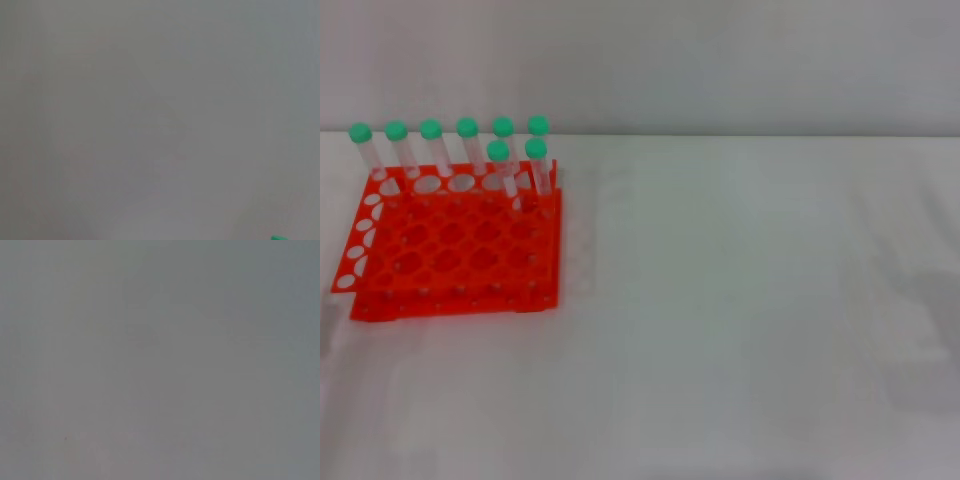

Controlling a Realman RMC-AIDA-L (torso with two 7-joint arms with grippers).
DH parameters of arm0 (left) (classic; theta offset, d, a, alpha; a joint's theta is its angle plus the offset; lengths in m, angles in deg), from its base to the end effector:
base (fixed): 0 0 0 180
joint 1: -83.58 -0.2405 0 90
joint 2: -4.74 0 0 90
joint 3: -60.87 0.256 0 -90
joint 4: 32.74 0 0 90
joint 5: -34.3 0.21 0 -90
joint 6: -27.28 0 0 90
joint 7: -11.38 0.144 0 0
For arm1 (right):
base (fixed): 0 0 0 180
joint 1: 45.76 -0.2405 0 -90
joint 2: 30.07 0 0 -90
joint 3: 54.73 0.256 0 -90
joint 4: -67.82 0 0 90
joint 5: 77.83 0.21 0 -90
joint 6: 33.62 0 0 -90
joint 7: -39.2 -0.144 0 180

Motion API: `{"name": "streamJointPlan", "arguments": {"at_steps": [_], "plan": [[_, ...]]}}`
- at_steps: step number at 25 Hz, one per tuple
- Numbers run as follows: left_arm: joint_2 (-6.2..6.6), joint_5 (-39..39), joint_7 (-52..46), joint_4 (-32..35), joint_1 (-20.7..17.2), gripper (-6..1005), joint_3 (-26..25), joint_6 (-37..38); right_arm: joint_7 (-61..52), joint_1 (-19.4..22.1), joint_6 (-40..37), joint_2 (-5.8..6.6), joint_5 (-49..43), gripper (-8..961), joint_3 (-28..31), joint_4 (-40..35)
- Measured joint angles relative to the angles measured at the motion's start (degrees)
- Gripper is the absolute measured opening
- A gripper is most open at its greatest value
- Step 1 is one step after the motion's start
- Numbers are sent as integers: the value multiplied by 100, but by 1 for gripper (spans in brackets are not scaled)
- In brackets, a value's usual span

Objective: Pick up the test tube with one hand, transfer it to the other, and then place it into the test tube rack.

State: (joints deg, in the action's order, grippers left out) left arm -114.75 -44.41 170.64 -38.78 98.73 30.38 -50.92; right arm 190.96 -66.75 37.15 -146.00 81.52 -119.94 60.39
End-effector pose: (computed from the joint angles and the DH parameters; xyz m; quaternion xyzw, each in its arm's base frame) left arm -0.3864 0.2557 0.0203 -0.5486 -0.3343 -0.3622 0.6754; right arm 0.3659 0.3170 0.0451 -0.6615 0.2675 0.3490 0.6075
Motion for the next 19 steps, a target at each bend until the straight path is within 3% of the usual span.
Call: {"name": "streamJointPlan", "arguments": {"at_steps": [9,19], "plan": [[3,5,0,-25,275,893,9,210,1,53,27,0,0,850,-21,148],[-5,-19,-25,-311,244,893,-20,104,-25,75,457,0,0,850,-18,327]]}}
